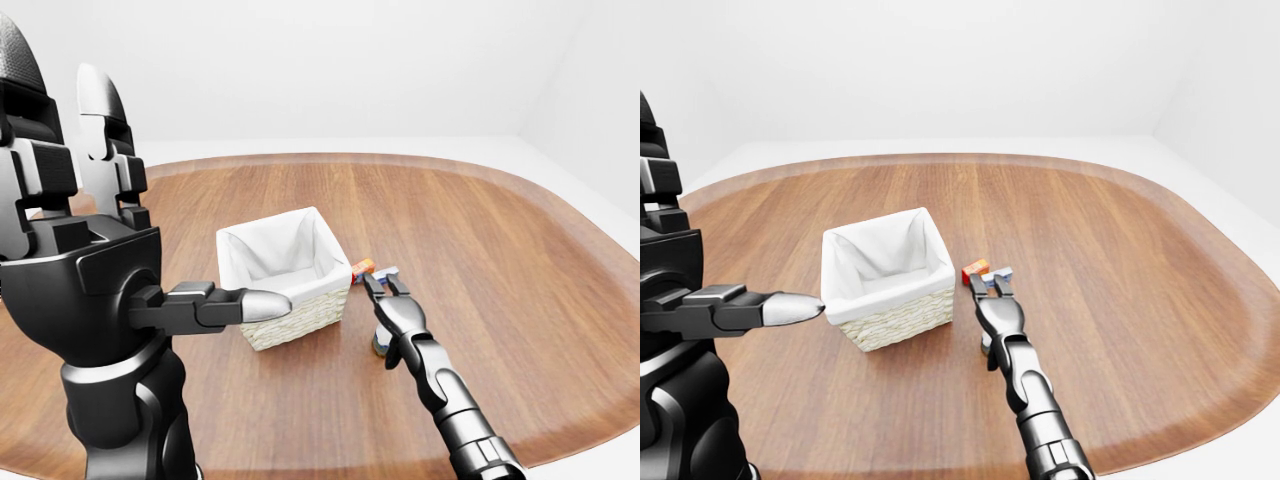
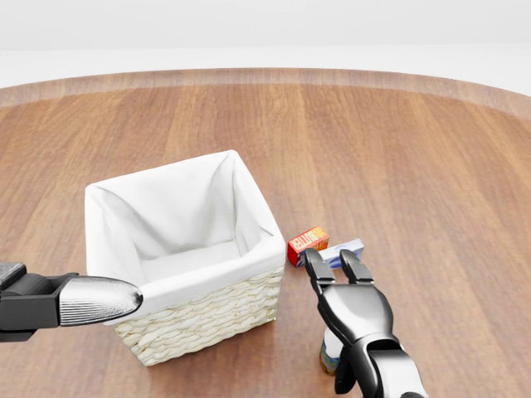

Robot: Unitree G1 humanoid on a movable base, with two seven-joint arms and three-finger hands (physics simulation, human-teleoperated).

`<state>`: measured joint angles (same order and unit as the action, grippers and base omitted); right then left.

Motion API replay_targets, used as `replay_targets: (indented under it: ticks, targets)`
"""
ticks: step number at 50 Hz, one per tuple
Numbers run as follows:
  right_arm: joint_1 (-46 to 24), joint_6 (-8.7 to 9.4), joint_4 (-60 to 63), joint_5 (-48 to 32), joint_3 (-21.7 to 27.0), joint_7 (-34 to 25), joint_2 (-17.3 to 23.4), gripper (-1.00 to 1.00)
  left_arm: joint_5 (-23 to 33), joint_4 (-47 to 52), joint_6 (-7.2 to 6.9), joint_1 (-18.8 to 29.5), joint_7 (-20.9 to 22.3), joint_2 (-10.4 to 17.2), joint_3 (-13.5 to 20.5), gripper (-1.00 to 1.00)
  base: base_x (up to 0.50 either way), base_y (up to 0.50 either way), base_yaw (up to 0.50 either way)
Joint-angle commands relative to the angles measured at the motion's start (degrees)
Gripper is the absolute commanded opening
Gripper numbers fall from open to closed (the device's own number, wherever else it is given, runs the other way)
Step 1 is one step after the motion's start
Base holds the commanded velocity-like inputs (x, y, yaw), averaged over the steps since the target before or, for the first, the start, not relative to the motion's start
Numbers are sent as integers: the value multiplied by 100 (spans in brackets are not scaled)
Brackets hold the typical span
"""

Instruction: Pick up the alphabet soup and put it in the basket.

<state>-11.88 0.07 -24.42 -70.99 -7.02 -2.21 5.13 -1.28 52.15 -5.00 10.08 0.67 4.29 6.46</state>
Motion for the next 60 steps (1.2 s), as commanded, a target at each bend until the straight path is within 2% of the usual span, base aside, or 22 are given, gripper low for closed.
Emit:
replay_targets:
  ticks: [1,22,38,44,60]
  targets:
    - [-168,22,-412,102,30,242,39,100,29,-24,0,-28,24,-16,-18,100,0,0,0]
    - [-635,-58,-1576,327,8,899,41,100,7,-1,0,-33,27,-18,6,100,0,0,0]
    - [-652,-57,-1727,365,-15,944,48,100,62,-45,0,-39,37,-21,-38,100,0,0,0]
    - [-717,-126,-1974,391,-33,1108,48,100,90,10,0,-39,43,-25,-69,100,0,0,0]
    - [-744,-157,-2185,406,-80,1236,19,100,103,26,0,-66,75,-36,-58,100,0,0,0]
